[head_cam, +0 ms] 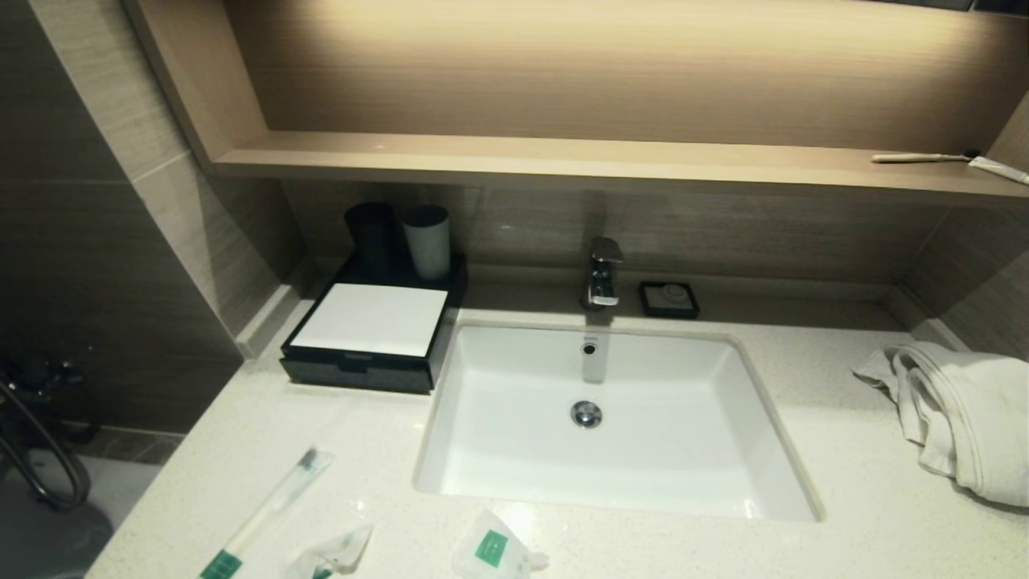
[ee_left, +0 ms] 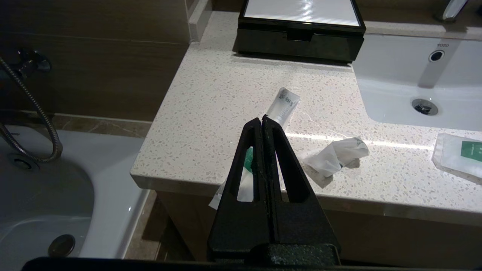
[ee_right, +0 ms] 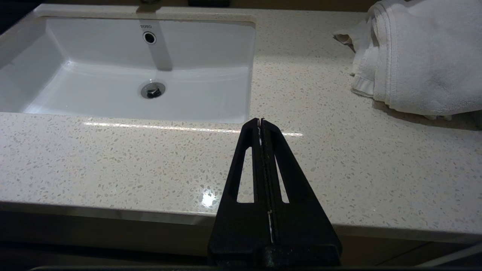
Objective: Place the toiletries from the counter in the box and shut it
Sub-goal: Open the drawer
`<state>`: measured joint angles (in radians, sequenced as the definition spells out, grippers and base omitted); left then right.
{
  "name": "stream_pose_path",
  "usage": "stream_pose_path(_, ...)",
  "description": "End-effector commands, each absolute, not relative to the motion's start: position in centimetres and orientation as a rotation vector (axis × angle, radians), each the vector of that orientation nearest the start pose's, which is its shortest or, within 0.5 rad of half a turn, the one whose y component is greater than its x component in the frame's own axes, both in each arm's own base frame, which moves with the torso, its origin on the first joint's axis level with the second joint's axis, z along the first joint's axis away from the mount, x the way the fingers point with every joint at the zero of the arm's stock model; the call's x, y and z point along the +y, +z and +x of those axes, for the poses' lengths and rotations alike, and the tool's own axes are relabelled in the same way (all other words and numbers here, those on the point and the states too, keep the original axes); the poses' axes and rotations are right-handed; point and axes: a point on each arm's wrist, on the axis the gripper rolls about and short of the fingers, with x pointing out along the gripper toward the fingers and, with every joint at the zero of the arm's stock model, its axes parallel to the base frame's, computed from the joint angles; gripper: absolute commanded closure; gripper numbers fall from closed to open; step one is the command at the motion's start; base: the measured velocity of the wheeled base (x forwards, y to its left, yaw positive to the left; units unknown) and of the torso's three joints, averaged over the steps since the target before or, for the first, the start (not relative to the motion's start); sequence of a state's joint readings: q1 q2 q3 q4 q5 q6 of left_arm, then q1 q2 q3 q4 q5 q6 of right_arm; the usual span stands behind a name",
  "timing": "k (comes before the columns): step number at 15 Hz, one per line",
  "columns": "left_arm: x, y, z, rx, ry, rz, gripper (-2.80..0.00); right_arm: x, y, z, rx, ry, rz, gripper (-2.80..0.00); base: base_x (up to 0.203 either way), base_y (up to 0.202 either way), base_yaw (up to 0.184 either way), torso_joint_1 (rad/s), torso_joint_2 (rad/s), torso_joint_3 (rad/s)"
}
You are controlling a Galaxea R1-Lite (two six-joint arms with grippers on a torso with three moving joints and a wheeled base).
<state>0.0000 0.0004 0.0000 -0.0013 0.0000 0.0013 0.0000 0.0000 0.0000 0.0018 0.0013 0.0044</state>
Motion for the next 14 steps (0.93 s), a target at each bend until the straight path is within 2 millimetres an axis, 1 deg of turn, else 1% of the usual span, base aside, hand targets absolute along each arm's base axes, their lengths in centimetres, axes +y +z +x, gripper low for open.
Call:
stream_pose_path(1, 0.00, 7.56, -2.28, -0.002, 0.000, 0.002, 0.00, 0.00, 7.53, -2.28, 0.002, 0.002, 0.005, 0.00, 0.000, 0.000, 0.000, 0.000, 0.00, 0.000)
stream_pose_path(14, 0.00, 7.55, -2.28, 0.000, -0.002, 0.005, 0.00, 0.00, 7.53, -2.28, 0.002, 0.002, 0.005, 0.00, 0.000, 0.000, 0.000, 0.000, 0.00, 0.000)
